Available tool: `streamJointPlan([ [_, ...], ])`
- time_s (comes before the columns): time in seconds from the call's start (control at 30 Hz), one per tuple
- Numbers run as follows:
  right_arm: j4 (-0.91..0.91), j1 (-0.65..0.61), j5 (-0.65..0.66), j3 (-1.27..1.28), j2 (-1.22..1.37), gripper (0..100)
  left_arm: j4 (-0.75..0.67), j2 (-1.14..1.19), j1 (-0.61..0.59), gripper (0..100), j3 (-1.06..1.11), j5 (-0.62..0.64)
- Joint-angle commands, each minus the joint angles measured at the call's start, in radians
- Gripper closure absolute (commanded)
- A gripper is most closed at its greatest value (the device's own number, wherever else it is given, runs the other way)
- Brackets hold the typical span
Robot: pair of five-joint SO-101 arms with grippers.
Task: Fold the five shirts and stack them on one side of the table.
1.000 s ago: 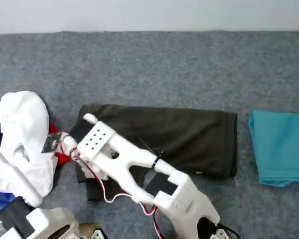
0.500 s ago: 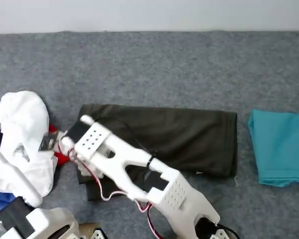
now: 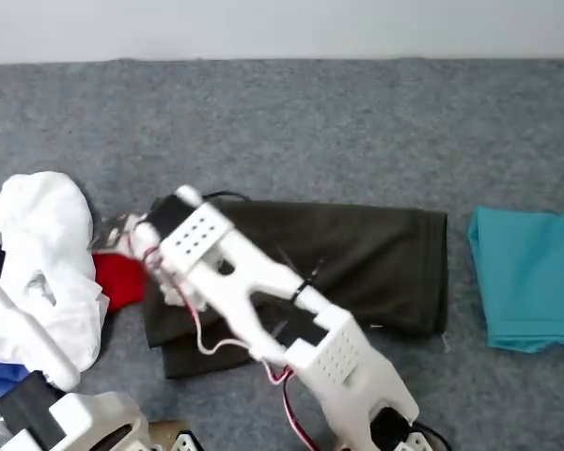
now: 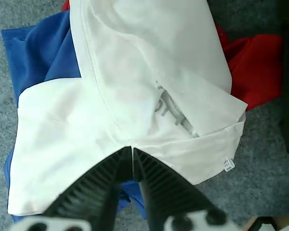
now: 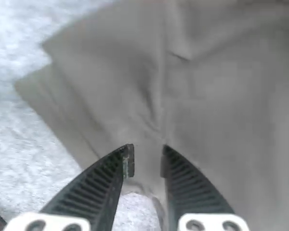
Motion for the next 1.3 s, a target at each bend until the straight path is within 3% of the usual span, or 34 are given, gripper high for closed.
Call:
streamJointPlan([
  [0.0, 0.042, -0.074, 0.006, -0.038, -0.054, 86.9, 0.008, -0.049, -0.005, 98, -0.004, -0.006],
  [0.3, 0.024, -0.143, 0.011, 0.032, 0.002, 86.6, 0.008, -0.049, -0.005, 98, -0.002, -0.006],
  [0.83, -0.081, -0.028, 0.012, -0.005, 0.085, 98.7, 0.008, -0.049, -0.005, 98, -0.002, -0.006],
  [1.07, 0.013, -0.004, 0.034, -0.094, 0.073, 98.2, 0.008, -0.049, -0.003, 98, -0.002, -0.006],
  [1.27, 0.044, -0.074, 0.009, -0.064, 0.048, 86.9, 0.008, -0.049, -0.003, 98, -0.002, -0.006],
])
